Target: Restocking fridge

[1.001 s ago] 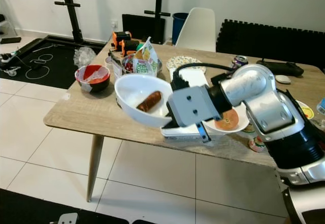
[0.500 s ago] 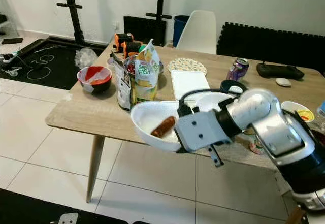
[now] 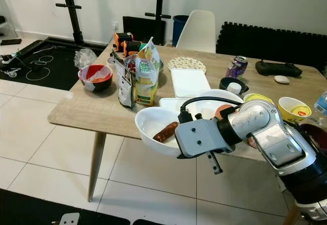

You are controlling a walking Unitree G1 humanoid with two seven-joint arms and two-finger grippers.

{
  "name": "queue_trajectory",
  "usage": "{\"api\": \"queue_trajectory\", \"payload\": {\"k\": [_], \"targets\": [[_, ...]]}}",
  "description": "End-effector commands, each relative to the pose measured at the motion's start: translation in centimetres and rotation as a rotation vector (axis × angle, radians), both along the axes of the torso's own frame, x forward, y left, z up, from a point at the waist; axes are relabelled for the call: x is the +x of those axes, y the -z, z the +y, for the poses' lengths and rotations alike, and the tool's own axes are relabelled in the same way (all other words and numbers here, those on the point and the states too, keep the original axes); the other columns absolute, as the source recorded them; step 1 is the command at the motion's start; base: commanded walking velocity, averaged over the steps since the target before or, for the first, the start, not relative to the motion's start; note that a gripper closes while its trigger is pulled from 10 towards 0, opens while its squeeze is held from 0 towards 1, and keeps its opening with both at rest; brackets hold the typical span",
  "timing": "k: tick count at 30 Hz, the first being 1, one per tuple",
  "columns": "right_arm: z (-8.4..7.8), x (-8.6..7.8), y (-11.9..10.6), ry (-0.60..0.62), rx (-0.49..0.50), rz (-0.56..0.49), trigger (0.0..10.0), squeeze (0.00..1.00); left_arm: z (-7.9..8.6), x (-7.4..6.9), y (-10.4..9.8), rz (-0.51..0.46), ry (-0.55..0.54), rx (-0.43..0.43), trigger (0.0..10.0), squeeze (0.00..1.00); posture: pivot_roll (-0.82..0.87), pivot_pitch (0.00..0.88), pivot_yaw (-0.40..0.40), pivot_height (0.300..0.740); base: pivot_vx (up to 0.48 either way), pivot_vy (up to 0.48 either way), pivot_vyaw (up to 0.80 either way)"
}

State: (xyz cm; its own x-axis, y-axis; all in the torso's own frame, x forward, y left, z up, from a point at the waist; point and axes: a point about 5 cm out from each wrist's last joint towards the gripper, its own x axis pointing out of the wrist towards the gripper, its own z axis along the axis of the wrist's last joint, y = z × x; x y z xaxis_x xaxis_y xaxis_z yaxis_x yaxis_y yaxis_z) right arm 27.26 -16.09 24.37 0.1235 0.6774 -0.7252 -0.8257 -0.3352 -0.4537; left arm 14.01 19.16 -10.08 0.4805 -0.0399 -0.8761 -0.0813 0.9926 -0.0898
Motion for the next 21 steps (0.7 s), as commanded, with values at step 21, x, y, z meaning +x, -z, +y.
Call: {"api": "queue_trajectory", "payload": {"k": [21], "targets": [[-0.03, -0.15, 0.60, 0.046, 0.029, -0.008, 10.0, 0.00, -0.36, -0.66, 0.30, 0.030, 0.003, -0.005, 10.0, 0.00, -0.01, 0.013, -0.061, 0.740, -0.287, 0.000, 0.00]]}}
